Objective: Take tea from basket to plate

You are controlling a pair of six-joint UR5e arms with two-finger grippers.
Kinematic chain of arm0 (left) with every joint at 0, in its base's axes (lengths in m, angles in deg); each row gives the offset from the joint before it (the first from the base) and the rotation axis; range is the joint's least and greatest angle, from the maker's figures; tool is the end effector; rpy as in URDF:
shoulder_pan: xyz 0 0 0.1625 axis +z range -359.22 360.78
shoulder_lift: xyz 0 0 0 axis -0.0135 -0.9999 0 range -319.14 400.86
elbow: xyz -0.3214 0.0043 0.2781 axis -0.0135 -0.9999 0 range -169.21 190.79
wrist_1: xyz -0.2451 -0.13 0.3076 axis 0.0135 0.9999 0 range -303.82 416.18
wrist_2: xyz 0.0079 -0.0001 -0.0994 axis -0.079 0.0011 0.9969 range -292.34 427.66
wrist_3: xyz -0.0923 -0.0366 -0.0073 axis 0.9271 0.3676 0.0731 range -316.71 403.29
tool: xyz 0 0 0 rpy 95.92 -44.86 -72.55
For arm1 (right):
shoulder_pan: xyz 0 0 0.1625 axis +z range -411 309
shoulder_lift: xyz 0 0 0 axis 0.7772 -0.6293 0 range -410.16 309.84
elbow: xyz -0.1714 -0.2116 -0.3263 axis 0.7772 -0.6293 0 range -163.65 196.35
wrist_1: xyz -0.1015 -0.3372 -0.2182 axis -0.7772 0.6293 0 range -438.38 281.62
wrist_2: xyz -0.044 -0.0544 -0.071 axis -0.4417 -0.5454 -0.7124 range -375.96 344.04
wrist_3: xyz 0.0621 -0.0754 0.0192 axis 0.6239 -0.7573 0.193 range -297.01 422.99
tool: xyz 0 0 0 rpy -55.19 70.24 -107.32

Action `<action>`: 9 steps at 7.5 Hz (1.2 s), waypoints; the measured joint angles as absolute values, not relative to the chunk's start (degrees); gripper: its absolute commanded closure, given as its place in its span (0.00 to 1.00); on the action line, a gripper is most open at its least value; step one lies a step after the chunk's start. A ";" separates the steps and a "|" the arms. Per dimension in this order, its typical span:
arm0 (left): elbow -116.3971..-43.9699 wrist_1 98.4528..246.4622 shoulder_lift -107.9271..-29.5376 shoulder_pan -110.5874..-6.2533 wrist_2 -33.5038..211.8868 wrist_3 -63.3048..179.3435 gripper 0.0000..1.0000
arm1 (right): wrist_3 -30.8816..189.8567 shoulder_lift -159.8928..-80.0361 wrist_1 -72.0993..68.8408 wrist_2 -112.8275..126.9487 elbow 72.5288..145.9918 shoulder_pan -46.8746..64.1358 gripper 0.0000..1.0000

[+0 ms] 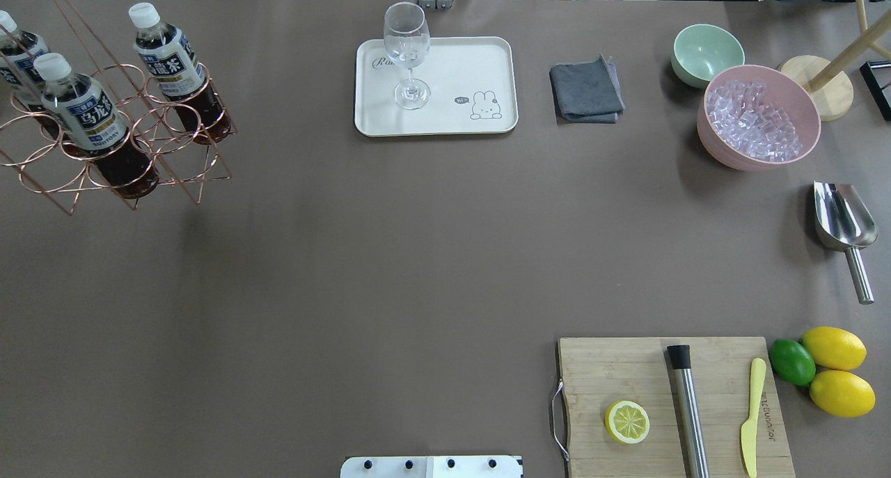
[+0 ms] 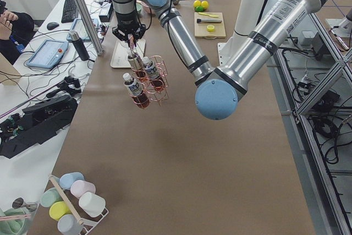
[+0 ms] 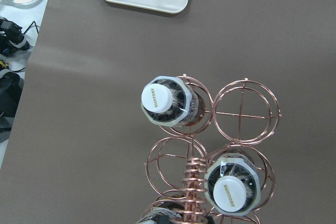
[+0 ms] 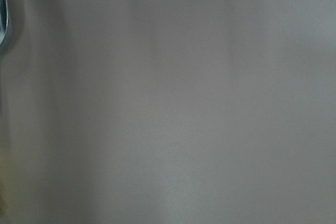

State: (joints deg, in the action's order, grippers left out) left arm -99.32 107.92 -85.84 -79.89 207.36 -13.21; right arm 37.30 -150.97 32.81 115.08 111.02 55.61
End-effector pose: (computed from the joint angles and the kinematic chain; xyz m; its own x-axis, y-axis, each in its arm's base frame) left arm 0.0381 -0.5854 0.2044 0.2023 0.9701 -0.1339 -0.5842 0.2293 0.7786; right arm 0.1692 -0.3297 0.7344 0.6837 0.0856 0.7247 0.0471 0.9858 -0.1609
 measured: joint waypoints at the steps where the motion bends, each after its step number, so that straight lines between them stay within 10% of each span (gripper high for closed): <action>1: -102.31 107.84 -85.78 -78.08 207.25 -10.41 1.00 | 37.37 -150.95 32.80 115.08 110.12 55.70 0.00; 9: -106.90 108.65 -87.95 -61.11 207.99 1.06 1.00 | 37.44 -149.85 32.28 114.49 112.37 56.82 0.00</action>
